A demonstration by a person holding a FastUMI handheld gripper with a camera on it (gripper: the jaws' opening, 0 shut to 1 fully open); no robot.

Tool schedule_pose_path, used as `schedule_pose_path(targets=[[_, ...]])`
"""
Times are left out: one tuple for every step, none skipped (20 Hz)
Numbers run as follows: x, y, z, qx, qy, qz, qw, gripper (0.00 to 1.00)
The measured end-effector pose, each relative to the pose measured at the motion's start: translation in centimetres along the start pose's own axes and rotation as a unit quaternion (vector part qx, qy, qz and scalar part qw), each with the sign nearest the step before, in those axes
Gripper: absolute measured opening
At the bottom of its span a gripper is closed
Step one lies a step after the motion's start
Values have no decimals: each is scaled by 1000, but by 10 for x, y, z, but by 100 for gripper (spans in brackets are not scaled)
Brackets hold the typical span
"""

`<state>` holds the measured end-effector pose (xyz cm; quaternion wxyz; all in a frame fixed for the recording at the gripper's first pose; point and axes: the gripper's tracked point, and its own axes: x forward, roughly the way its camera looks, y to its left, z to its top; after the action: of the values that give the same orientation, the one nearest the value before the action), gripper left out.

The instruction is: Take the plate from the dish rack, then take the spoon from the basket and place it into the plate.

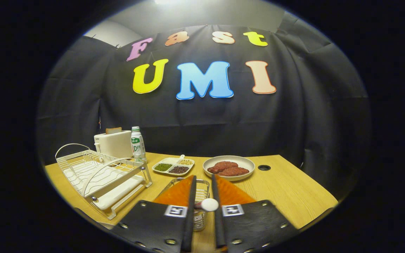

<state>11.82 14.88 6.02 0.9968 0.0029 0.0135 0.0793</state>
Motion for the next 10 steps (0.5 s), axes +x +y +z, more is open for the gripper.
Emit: schedule_pose_path(targets=[[3,8,-3,3,0,13,1000,14],[3,15,-6,7,6,18,1000,14],[-2,14,-6,9,7,18,1000,10],[0,16,-5,11,6,21,1000,10],[-1,16,-1,13,9,21,1000,10],[-3,16,3,13,10,17,1000,10],[-4,13,6,12,11,13,1000,10],[-7,13,10,12,13,11,1000,10],[-10,11,16,13,11,7,1000,10],[-13,9,21,14,12,5,1000,10]])
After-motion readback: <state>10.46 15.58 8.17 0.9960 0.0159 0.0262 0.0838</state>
